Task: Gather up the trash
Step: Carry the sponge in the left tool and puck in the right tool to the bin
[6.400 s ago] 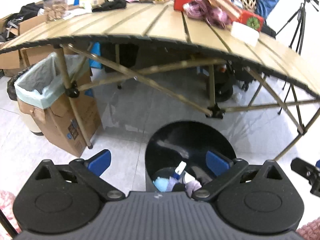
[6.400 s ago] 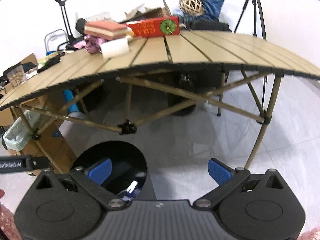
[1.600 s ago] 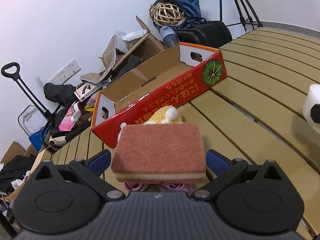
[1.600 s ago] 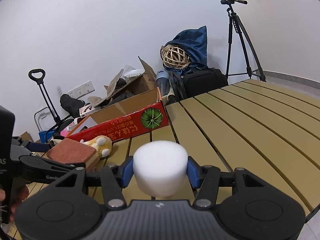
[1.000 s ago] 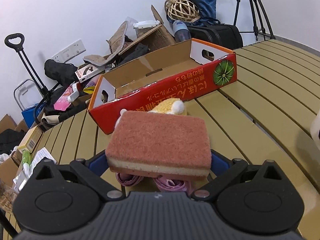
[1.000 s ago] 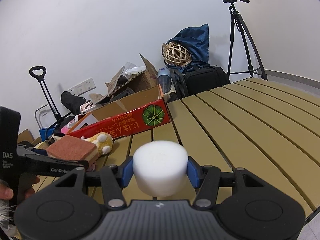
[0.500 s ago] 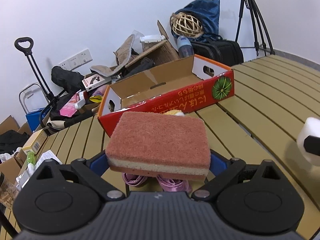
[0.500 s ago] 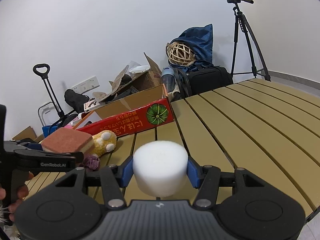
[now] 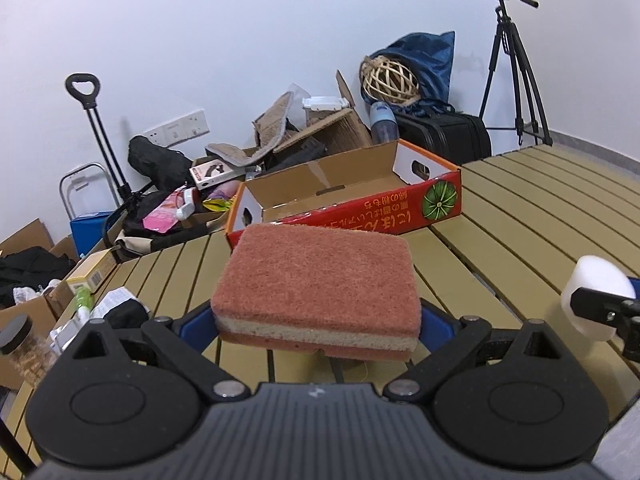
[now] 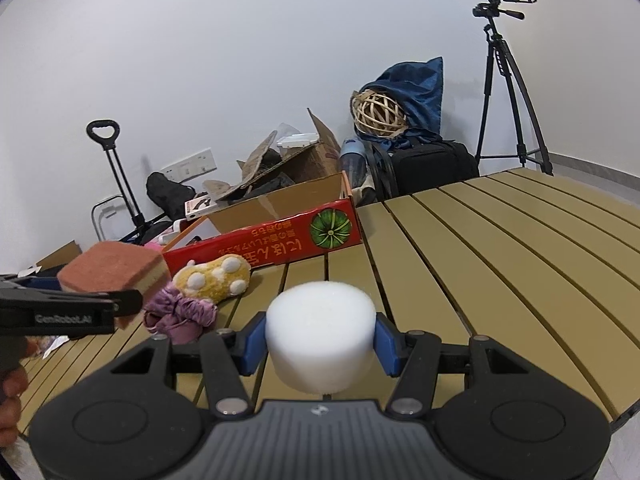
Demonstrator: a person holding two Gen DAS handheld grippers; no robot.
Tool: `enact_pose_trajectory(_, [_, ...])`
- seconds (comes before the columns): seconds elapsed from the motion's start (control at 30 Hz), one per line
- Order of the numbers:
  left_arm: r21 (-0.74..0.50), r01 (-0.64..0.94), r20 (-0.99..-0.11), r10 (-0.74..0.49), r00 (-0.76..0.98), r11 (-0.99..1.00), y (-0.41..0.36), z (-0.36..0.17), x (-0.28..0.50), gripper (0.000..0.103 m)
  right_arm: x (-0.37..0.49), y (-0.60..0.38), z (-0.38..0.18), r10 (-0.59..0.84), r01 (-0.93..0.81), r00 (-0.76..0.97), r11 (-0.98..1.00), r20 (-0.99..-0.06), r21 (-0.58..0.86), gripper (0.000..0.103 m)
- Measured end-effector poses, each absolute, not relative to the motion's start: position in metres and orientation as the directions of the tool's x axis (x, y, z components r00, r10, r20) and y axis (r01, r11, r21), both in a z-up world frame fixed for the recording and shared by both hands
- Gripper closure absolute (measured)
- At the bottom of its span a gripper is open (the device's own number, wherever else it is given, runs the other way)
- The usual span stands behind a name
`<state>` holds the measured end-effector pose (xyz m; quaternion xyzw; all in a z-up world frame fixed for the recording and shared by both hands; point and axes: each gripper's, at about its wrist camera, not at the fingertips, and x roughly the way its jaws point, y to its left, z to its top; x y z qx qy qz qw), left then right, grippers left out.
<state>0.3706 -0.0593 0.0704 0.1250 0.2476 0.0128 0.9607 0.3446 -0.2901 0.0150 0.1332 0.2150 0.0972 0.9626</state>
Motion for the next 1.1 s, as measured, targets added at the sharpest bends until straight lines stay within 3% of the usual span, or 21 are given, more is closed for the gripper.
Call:
enact_pose_trajectory(0.57, [0.176, -0.032, -0.439, 0.108, 0.892, 0.984, -0.039, 0.093, 0.260, 0.003, 0.283, -0.289, 0.016, 0.313, -0.221, 0.869, 0.938, -0.382, 0.266, 0.049])
enact_pose_trajectory(1.1, [0.114, -0.065, -0.445, 0.110, 0.889, 0.991, -0.009, 0.072, 0.169, 0.003, 0.195, -0.277, -0.001, 0.364, -0.336, 0.870, 0.931, -0.332, 0.139, 0.049])
